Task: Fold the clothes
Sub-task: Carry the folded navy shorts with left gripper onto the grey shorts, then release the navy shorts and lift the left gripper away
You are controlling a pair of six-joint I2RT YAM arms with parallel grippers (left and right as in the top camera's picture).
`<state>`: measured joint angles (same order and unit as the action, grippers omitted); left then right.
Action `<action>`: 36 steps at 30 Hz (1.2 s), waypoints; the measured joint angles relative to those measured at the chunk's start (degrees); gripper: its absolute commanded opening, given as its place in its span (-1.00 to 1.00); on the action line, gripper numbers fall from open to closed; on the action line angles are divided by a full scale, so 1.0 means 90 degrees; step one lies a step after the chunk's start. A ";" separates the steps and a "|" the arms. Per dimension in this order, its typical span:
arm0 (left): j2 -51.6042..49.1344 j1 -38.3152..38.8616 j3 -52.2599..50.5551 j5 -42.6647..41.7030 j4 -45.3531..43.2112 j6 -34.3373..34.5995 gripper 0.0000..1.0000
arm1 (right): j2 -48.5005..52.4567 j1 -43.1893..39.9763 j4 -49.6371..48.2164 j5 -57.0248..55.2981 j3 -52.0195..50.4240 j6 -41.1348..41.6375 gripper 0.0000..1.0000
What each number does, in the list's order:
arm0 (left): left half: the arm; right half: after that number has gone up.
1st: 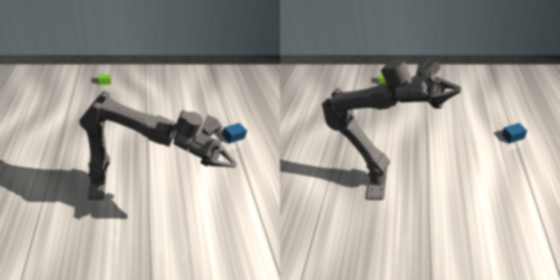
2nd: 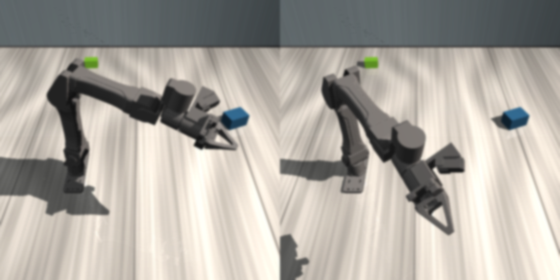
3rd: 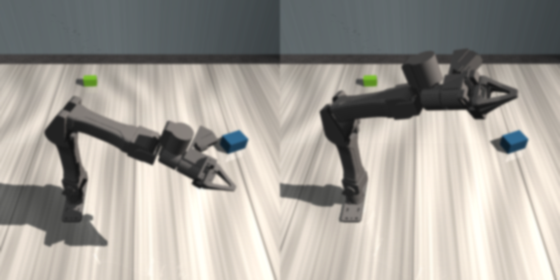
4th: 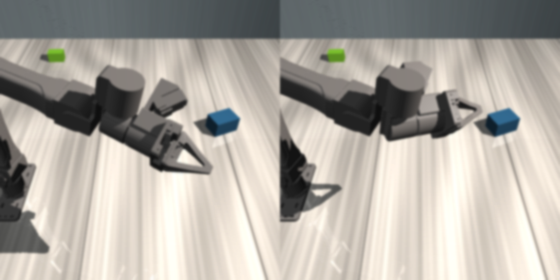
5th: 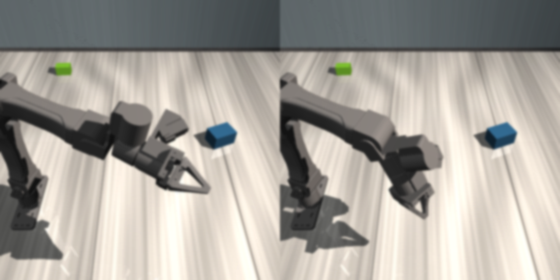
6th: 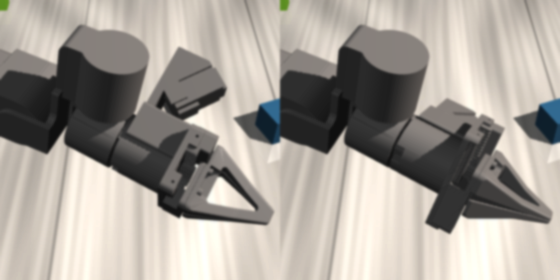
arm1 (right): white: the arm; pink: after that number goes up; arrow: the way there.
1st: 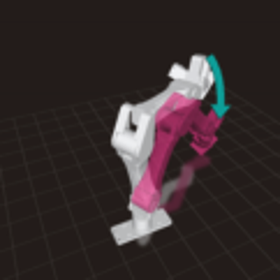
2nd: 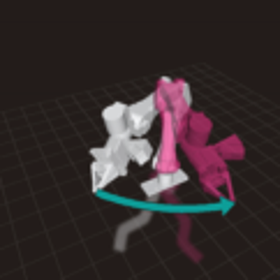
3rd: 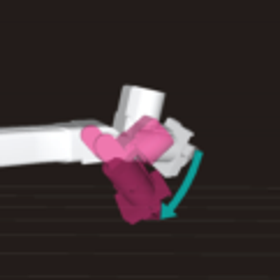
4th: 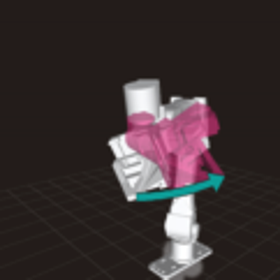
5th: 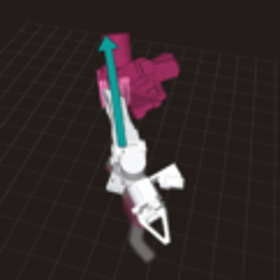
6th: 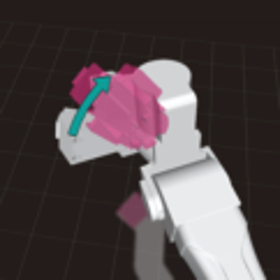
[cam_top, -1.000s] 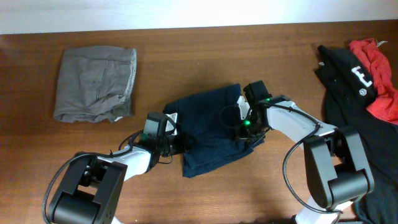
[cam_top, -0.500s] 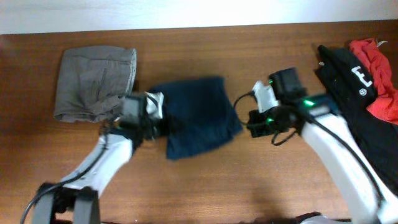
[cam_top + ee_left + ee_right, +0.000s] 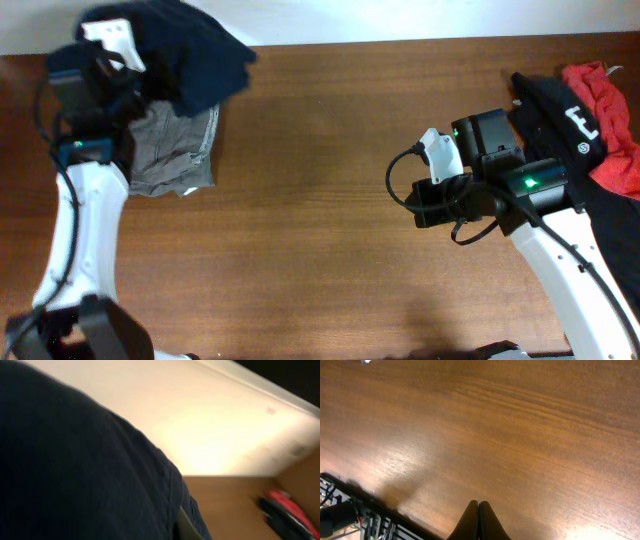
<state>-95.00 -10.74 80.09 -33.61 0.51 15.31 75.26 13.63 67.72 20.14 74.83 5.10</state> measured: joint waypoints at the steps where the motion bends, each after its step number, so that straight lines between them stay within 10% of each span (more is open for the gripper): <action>1: -0.0172 -0.0124 0.0090 0.0002 -0.0107 0.0007 -0.99 | 0.0000 0.0000 0.0061 -0.0002 0.0000 -0.0002 -0.92; 14: -0.1953 -0.0814 0.0410 0.1163 0.2365 0.0593 -0.96 | 0.0000 0.0000 0.0260 -0.0022 0.0000 -0.0039 -0.92; 25: -0.1938 -0.0901 0.0500 0.1457 0.5416 0.1598 0.98 | 0.0002 0.0000 0.0240 -0.0022 -0.0002 -0.0046 -0.92; 36: 0.0250 -0.1411 0.1389 0.0792 0.7439 -0.0867 0.97 | -0.0017 0.0000 0.0155 -0.0049 0.0648 -0.0129 -0.49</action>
<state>-92.75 -23.44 92.60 -26.48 67.46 7.51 75.11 13.63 69.12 19.70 80.66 3.95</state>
